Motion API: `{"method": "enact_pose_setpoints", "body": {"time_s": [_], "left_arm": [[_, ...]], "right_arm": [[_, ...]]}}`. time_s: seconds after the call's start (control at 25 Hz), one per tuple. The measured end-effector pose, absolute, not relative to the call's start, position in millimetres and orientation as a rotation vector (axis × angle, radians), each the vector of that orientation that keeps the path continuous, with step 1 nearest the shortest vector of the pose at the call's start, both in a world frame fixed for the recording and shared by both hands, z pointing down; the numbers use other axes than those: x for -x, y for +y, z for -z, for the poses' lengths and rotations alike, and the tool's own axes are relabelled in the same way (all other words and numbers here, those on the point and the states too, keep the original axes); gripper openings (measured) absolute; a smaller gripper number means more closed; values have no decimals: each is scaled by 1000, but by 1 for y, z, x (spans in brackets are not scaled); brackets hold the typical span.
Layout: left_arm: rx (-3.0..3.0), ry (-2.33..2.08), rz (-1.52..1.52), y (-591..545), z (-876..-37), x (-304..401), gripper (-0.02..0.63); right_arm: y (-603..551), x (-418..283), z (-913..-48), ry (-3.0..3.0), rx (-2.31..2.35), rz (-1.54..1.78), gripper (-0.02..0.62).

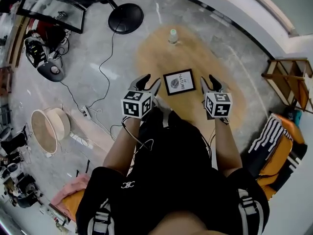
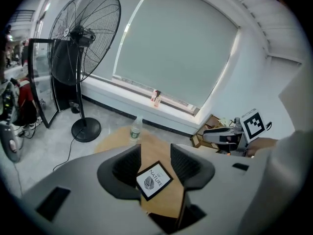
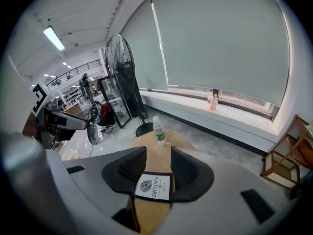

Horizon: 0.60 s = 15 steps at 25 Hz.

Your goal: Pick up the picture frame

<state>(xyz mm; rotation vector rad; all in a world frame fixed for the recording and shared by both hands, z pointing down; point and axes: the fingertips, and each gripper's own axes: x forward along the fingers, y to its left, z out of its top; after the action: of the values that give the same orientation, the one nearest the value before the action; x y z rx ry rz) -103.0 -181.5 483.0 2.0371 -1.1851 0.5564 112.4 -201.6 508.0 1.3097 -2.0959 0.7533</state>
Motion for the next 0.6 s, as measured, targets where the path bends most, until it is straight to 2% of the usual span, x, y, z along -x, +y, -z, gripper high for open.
{"method": "enact_pose_setpoints", "body": {"time_s": [0.6], "left_arm": [[-1890,-1165,-569,-190,-716,86,201]], "right_arm": [[-214,-109,-745,-1915,-1128,-842,172]]}}
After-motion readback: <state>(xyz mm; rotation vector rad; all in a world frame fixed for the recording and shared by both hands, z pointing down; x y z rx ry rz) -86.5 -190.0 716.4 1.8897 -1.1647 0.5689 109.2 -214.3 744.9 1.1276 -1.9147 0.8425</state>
